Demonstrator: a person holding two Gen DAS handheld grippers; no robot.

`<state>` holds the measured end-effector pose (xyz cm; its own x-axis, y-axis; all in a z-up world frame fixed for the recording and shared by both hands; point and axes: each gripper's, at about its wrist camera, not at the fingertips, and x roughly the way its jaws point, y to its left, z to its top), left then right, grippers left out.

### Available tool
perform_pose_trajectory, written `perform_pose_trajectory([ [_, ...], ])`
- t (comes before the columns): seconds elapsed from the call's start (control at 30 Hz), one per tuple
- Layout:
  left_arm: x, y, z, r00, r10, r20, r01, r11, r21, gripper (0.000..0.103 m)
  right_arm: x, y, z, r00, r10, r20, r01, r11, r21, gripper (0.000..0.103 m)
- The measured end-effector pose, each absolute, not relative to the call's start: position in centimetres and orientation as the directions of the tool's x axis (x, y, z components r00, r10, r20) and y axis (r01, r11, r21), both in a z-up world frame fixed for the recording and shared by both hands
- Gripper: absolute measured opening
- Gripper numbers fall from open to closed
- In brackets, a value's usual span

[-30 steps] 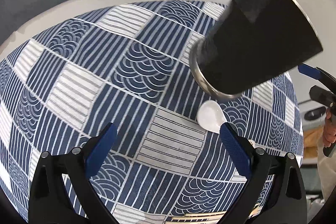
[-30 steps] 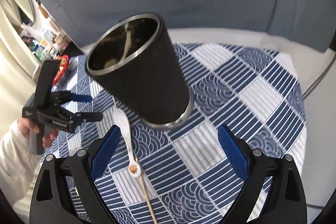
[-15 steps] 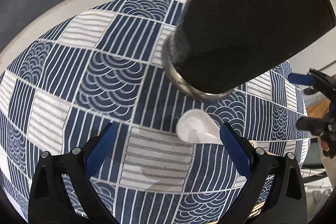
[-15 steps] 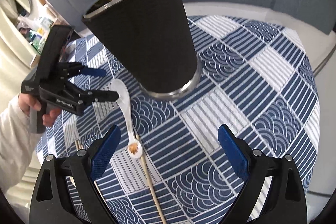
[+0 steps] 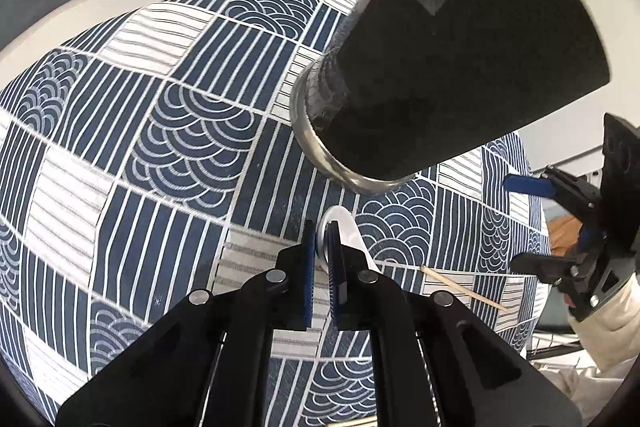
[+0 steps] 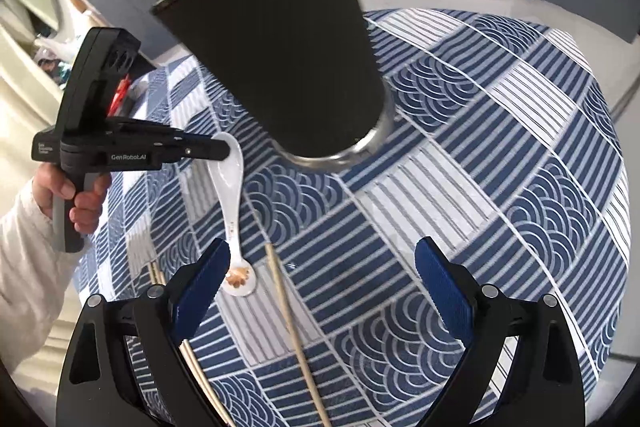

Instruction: Organize utensils

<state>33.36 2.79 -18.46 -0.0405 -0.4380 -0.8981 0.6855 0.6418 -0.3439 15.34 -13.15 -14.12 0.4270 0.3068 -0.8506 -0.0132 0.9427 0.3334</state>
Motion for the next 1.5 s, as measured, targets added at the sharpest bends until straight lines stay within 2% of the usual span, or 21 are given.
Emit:
perform_pose_trajectory([
  [0.4,33.1,4.9,-16.8,-0.019,-0.448,-0.894,0.636,0.684,-0.356,0.006,16.3,-5.9,-15.7,0.365,0.392,-0.844,-0.231,0.917,0.326,0.089],
  [0.57,32.8,5.3,-16.2,-0.026,-0.457,-0.889,0.625,0.687,-0.371,0.006,17.2,-3.4,-16.5,0.353,0.371,-0.859,-0.306,0.913,0.268,0.088],
  [0.6,32.6,5.3,-16.1,-0.021,-0.448,-0.894,0.629,0.689,-0.361,0.006,17.4,-3.1,-16.6,0.351,0.365,-0.863,-0.316,0.913,0.258,0.082],
  [0.63,32.4,5.2,-16.0,-0.018,-0.442,-0.897,0.635,0.688,-0.351,0.006,17.6,-2.7,-16.9,0.337,0.369,-0.866,-0.332,0.907,0.257,0.069],
  [0.7,32.0,5.2,-15.6,-0.024,-0.452,-0.892,0.64,0.678,-0.36,0.006,17.8,-2.0,-17.3,0.32,0.335,-0.886,-0.366,0.907,0.21,0.011],
  [0.77,31.6,5.0,-15.3,-0.01,-0.436,-0.9,0.655,0.677,-0.336,0.006,17.9,-1.6,-17.2,0.275,0.344,-0.898,-0.395,0.892,0.221,0.01],
  [1.17,30.5,4.8,-12.0,0.024,-0.439,-0.898,0.668,0.675,-0.312,0.006,16.2,-3.0,-12.7,0.346,0.341,-0.874,-0.435,0.884,0.172,0.01],
  [1.5,30.1,5.0,-4.3,0.18,-0.422,-0.889,0.697,0.692,-0.187,0.007,17.3,-2.8,-6.2,0.451,0.349,-0.821,-0.508,0.857,0.085,0.01],
])
